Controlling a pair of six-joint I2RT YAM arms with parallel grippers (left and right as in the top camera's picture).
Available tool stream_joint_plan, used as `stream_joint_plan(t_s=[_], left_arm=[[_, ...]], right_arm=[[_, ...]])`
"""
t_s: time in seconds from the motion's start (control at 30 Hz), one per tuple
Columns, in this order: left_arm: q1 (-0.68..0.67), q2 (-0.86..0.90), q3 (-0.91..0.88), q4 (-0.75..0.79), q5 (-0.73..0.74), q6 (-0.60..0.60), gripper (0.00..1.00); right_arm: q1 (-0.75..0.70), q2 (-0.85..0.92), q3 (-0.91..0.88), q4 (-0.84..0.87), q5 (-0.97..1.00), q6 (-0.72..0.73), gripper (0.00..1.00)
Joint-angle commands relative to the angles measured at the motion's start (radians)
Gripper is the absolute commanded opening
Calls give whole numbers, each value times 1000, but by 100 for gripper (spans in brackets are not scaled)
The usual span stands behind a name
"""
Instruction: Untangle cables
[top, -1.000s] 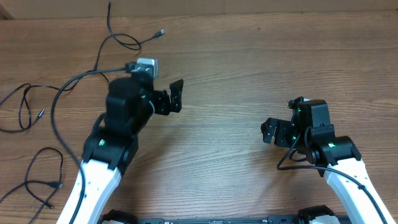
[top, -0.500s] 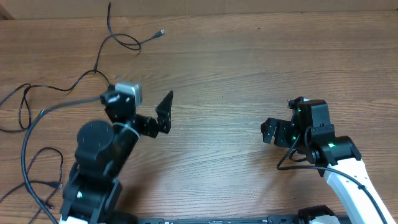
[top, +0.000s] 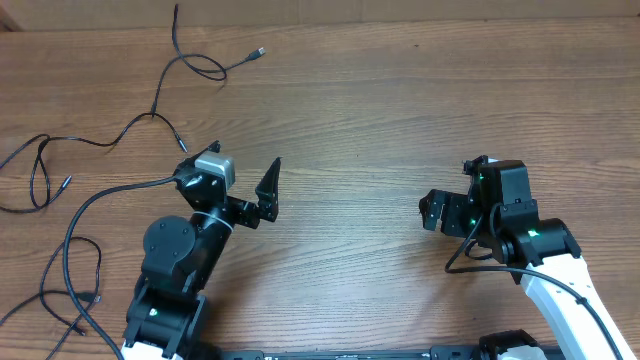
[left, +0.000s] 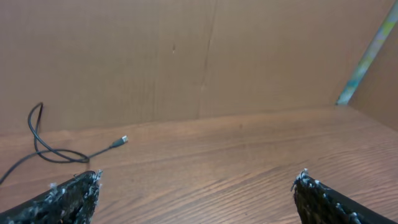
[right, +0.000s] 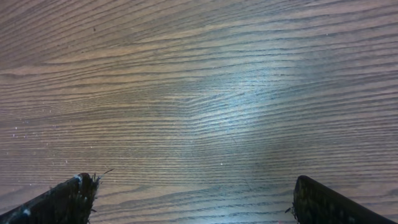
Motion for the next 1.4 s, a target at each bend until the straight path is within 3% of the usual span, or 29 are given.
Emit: stream_joint_plan(t_s=[0.0, 0.23, 0.6, 0.77, 1.1, 1.37], left_arm=[[5, 26, -3, 8, -8, 12, 100], [-11, 36, -5, -10, -7, 11, 100], [45, -181, -24, -184, -33, 25, 100], [100, -280, -134, -135, -25, 7, 100], [134, -477, -406, 135, -35, -27, 100], [143, -570, -513, 148, -33, -27, 99]], right_arm=[[-4, -6, 7, 6, 2, 3, 100], [-4, -6, 7, 6, 2, 3, 100], [-4, -6, 7, 6, 2, 3, 100], [-4, -6, 7, 6, 2, 3, 100], [-4, -6, 7, 6, 2, 3, 100], [-4, -6, 7, 6, 2, 3, 100]])
